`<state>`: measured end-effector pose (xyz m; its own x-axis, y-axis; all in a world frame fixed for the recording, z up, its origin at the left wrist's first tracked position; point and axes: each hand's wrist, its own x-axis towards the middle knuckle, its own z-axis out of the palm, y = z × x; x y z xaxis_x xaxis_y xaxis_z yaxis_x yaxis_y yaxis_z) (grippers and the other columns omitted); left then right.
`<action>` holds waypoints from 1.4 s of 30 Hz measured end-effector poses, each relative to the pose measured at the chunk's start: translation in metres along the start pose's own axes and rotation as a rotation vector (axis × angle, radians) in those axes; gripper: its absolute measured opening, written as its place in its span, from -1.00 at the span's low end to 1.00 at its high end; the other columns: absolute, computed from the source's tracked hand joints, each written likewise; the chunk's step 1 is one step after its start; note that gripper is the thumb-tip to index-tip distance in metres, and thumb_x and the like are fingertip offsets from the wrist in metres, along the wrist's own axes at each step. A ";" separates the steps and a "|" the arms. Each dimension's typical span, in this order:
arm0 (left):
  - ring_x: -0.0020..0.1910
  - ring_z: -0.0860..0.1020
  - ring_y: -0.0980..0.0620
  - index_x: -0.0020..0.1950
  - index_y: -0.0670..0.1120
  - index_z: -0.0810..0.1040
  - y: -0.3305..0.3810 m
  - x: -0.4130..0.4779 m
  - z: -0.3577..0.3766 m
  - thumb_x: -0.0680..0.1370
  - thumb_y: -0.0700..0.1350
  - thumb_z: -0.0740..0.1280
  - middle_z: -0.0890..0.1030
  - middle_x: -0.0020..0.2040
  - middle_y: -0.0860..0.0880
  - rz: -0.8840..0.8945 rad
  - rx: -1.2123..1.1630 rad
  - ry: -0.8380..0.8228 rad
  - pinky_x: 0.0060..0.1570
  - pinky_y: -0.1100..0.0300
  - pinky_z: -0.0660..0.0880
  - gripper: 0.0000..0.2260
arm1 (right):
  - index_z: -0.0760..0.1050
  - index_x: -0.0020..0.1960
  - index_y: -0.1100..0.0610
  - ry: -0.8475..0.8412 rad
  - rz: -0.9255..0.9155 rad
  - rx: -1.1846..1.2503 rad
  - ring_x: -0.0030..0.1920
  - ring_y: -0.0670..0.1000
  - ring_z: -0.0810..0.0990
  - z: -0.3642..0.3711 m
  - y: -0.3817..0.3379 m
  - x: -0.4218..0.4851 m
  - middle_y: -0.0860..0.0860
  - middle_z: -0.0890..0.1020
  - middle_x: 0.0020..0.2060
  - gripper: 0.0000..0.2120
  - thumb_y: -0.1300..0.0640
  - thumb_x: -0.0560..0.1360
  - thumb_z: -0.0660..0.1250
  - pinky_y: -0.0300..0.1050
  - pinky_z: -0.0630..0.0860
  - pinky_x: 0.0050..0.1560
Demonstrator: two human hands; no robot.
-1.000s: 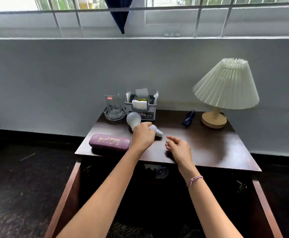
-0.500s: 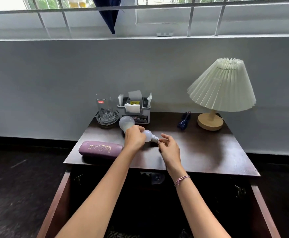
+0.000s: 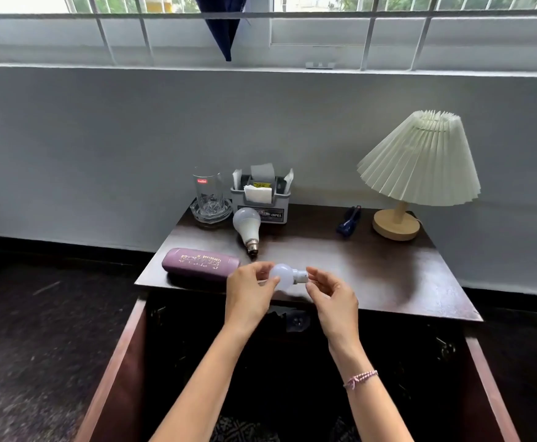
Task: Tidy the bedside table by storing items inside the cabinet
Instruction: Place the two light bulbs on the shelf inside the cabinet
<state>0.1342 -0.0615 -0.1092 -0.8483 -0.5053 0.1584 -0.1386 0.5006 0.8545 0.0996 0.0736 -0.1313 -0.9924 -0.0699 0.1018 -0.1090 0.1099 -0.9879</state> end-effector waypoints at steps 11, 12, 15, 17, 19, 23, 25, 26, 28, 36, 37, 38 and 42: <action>-0.23 0.58 0.44 0.03 -0.05 0.67 -0.031 -0.049 -0.022 0.42 -0.22 0.46 0.62 -0.20 0.23 -0.053 -0.170 0.049 -0.21 0.60 0.41 -0.79 | 0.63 -0.11 -0.09 -0.056 -0.020 0.030 -0.04 -0.16 0.66 0.005 0.020 -0.043 -0.10 0.71 -0.14 -0.74 0.29 0.46 0.37 -0.11 0.55 0.13; -0.23 0.58 0.43 0.02 -0.06 0.67 -0.034 -0.051 -0.023 0.42 -0.23 0.47 0.63 -0.20 0.23 -0.060 -0.183 0.053 -0.21 0.59 0.42 -0.79 | 0.63 -0.11 -0.08 -0.064 -0.015 0.037 -0.03 -0.14 0.66 0.006 0.022 -0.045 -0.10 0.71 -0.13 -0.74 0.29 0.45 0.37 -0.07 0.55 0.15; -0.20 0.61 0.38 0.01 -0.05 0.67 -0.045 -0.056 -0.022 0.40 -0.22 0.48 0.66 -0.16 0.17 -0.091 -0.210 0.066 -0.16 0.55 0.46 -0.79 | 0.64 -0.07 -0.06 -0.092 0.003 0.060 -0.01 -0.11 0.66 0.008 0.029 -0.050 -0.09 0.71 -0.11 -0.77 0.27 0.46 0.37 0.01 0.54 0.17; -0.16 0.63 0.33 0.01 -0.04 0.67 -0.054 -0.059 -0.023 0.39 -0.22 0.49 0.67 -0.14 0.15 -0.108 -0.223 0.071 -0.10 0.49 0.50 -0.78 | 0.64 -0.04 -0.05 -0.132 0.030 0.090 0.01 -0.12 0.66 0.009 0.034 -0.054 -0.09 0.71 -0.09 -0.79 0.25 0.46 0.37 0.00 0.54 0.19; -0.14 0.64 0.29 -0.01 -0.02 0.67 -0.063 -0.062 -0.023 0.38 -0.22 0.50 0.68 -0.14 0.14 -0.124 -0.238 0.075 -0.09 0.46 0.52 -0.77 | 0.64 -0.02 -0.03 -0.177 0.060 0.116 0.02 -0.12 0.65 0.009 0.040 -0.058 -0.07 0.71 -0.07 -0.80 0.24 0.47 0.37 -0.01 0.53 0.19; -0.15 0.64 0.28 -0.05 0.01 0.68 -0.080 -0.065 -0.022 0.37 -0.18 0.51 0.69 -0.18 0.13 -0.171 -0.210 0.083 -0.12 0.48 0.51 -0.80 | 0.64 0.04 0.00 -0.243 0.105 0.101 0.05 -0.13 0.64 0.012 0.055 -0.064 -0.09 0.70 -0.03 -0.79 0.23 0.48 0.35 -0.02 0.52 0.22; -0.16 0.65 0.26 -0.04 0.01 0.68 -0.088 -0.066 -0.018 0.37 -0.15 0.51 0.69 -0.18 0.13 -0.201 -0.183 0.069 -0.11 0.49 0.50 -0.81 | 0.63 0.06 -0.02 -0.270 0.137 0.087 0.08 -0.14 0.62 0.016 0.064 -0.065 -0.09 0.69 -0.01 -0.78 0.22 0.49 0.35 -0.02 0.51 0.23; -0.18 0.64 0.26 -0.04 0.01 0.69 -0.092 -0.065 -0.016 0.37 -0.14 0.51 0.69 -0.18 0.14 -0.212 -0.157 0.063 -0.12 0.51 0.49 -0.81 | 0.62 0.07 -0.02 -0.278 0.154 0.080 0.09 -0.12 0.62 0.018 0.069 -0.065 -0.08 0.69 0.01 -0.78 0.22 0.49 0.35 -0.02 0.50 0.25; -0.20 0.61 0.29 -0.04 0.02 0.69 -0.098 -0.062 -0.011 0.38 -0.10 0.50 0.67 -0.19 0.17 -0.224 -0.063 0.054 -0.12 0.51 0.46 -0.83 | 0.61 0.09 0.02 -0.283 0.179 0.070 0.12 -0.09 0.61 0.023 0.078 -0.062 -0.06 0.67 0.04 -0.77 0.24 0.50 0.33 0.02 0.48 0.27; -0.04 0.65 -0.01 -0.02 -0.13 0.68 -0.124 -0.029 0.019 0.42 -0.35 0.38 0.70 -0.05 -0.11 -0.339 -0.085 -0.050 0.02 0.32 0.48 -0.78 | 0.49 0.21 0.26 -0.396 0.298 0.217 0.20 0.05 0.53 0.048 0.097 -0.048 0.19 0.55 0.20 -0.64 0.51 0.50 0.14 -0.09 0.37 0.32; -0.02 0.64 -0.06 0.00 -0.17 0.67 -0.129 -0.024 0.022 0.42 -0.36 0.39 0.69 -0.03 -0.15 -0.358 -0.117 -0.038 0.04 0.27 0.50 -0.80 | 0.46 0.23 0.28 -0.409 0.304 0.216 0.17 0.04 0.52 0.052 0.099 -0.046 0.20 0.54 0.19 -0.64 0.51 0.51 0.12 -0.12 0.37 0.30; 0.00 0.63 -0.10 0.03 -0.22 0.65 -0.134 -0.019 0.026 0.42 -0.38 0.38 0.67 0.00 -0.20 -0.387 -0.153 -0.030 0.07 0.21 0.50 -0.79 | 0.44 0.25 0.32 -0.420 0.311 0.205 0.15 0.03 0.50 0.056 0.101 -0.043 0.21 0.53 0.19 -0.63 0.52 0.51 0.10 -0.16 0.38 0.26; 0.03 0.55 -0.07 0.12 -0.34 0.56 -0.151 0.000 0.036 0.44 -0.44 0.32 0.59 0.12 -0.33 -0.521 -0.268 -0.004 0.24 0.01 0.46 -0.74 | 0.42 0.25 0.39 -0.457 0.354 0.095 0.03 -0.09 0.50 0.070 0.106 -0.027 0.20 0.50 0.17 -0.61 0.56 0.49 0.06 -0.37 0.39 0.05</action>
<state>0.1367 -0.1121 -0.2561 -0.7051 -0.6340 -0.3177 -0.4042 -0.0089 0.9146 0.1191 0.0181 -0.2465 -0.8393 -0.4682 -0.2764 0.2512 0.1169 -0.9608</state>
